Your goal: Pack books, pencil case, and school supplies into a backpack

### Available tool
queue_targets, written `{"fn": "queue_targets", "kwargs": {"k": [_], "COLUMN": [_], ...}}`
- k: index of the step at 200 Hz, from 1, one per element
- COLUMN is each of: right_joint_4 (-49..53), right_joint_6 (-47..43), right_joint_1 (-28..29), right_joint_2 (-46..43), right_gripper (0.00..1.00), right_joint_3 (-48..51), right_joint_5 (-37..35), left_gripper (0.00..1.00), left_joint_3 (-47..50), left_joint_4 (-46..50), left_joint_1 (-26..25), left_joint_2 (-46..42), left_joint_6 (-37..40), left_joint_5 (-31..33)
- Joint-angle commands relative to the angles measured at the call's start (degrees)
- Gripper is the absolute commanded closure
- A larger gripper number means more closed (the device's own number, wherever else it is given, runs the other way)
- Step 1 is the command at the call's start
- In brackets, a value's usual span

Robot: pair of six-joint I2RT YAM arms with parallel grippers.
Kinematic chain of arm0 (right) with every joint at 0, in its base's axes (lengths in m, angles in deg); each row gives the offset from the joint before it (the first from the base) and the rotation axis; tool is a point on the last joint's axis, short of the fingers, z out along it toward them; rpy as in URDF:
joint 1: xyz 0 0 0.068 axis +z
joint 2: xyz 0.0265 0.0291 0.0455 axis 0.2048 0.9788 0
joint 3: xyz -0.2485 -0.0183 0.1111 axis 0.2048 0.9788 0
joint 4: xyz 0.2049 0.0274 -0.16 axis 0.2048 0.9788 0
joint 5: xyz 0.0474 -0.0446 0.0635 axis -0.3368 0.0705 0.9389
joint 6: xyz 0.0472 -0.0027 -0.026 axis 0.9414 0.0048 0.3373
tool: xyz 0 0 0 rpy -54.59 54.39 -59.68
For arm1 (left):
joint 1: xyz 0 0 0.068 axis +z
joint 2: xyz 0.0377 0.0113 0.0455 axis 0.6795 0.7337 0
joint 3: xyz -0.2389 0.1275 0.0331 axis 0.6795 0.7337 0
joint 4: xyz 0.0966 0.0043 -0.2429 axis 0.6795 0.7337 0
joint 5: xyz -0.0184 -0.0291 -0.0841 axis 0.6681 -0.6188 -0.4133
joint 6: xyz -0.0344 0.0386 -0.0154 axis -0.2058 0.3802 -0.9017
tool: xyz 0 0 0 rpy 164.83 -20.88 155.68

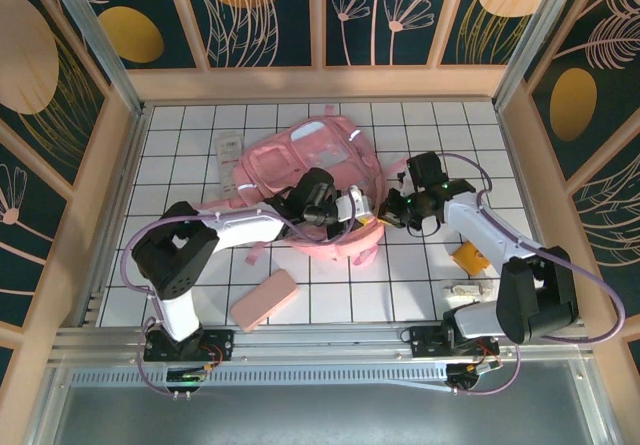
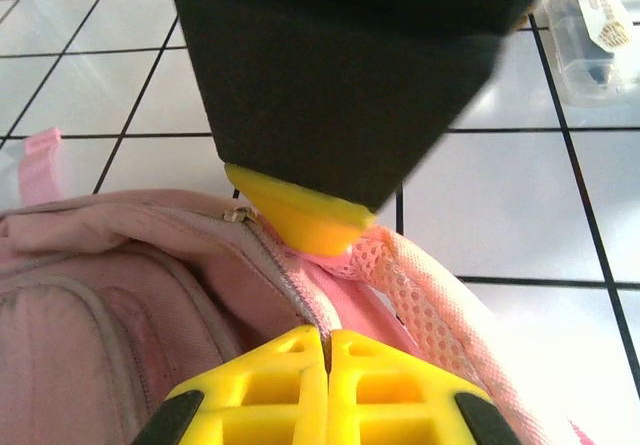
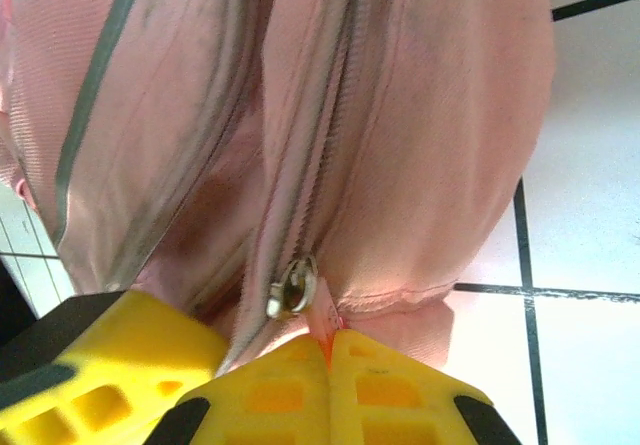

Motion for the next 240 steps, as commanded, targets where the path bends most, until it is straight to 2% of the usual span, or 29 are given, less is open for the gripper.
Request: {"fn": "queue_targets", "kwargs": {"k": [1, 20, 50, 67, 91, 97, 106, 111, 131, 160, 169, 187, 198, 212, 223, 240], "right_joint_4": [-2.11, -2.31, -4.7, -7.8, -10.05, -10.09, -9.26, -8.18, -6.78, -13.48, -15.17, -17.43, -12.83, 1.85, 7.38, 5.82], "right_joint_6": [-0.62, -1.51, -3.53, -3.46, -5.91, -8.58, -12.75, -15.18, -23.22, -39.82, -48.88, -65.6, -77.5, -93.99, -97.02, -98.34], "right_joint_1": [-5.43, -8.24, -11.03, -11.19, -9.92, -9.31, -8.43, -7.99, -7.7, -7.3, -7.04, -5.95, -5.93, -6.26, -6.44, -5.25], "right_joint_2": [2.6, 4.99, 11.16, 14.75, 16.09, 15.42, 13.91, 12.72, 6.36, -3.33, -5.83, -8.61, -7.25, -2.23, 2.67, 5.36], "right_gripper": [1.0, 1.0, 1.0, 1.0, 1.0, 0.99, 0.81, 0.75, 0.66, 0.61, 0.6, 0.57, 0.61, 0.63, 0.64, 0.6], "right_joint_3": [-2.56, -4.95, -7.12, -7.75, -7.57, -7.15, -6.1, -5.59, -2.08, 2.92, 4.07, 6.28, 5.81, 2.08, -0.06, 0.13], "right_joint_5": [-6.67, -7.0, -11.57, -10.53, -3.13, -0.36, 3.32, 3.74, 4.27, 11.82, 14.13, 11.25, 12.74, 16.36, 15.9, 19.37], "left_gripper": [1.0, 1.0, 1.0, 1.0, 1.0, 1.0, 1.0, 1.0, 1.0, 1.0, 1.0, 1.0, 1.0, 1.0, 1.0, 1.0], "left_joint_3": [4.02, 5.52, 7.51, 9.0, 8.06, 7.67, 7.21, 7.19, 7.67, 8.61, 8.34, 8.43, 8.5, 8.34, 8.38, 8.59], "left_joint_4": [0.52, 2.65, 3.99, 2.92, 4.63, 5.21, 5.84, 6.04, 6.26, 6.96, 8.0, 8.64, 8.64, 8.64, 8.46, 8.29], "left_joint_1": [-0.03, -0.04, 0.01, -0.02, 0.04, 0.01, 0.05, 0.03, -0.04, 0.32, 0.53, 1.16, 1.51, 1.84, 2.01, 2.24], "left_joint_2": [-4.6, -7.01, -8.26, -9.34, -9.07, -8.8, -8.44, -8.3, -8.47, -9.73, -10.0, -10.53, -10.79, -11.19, -11.41, -11.59], "left_joint_6": [8.38, 12.61, 17.35, 18.6, 18.71, 18.93, 19.37, 19.56, 20.42, 21.08, 21.47, 21.91, 21.92, 22.65, 23.08, 23.3], "left_joint_5": [-5.06, -5.85, -8.37, -8.74, -7.82, -7.9, -8.14, -8.25, -8.42, -8.78, -8.97, -9.55, -9.84, -10.36, -10.57, -10.91]}}
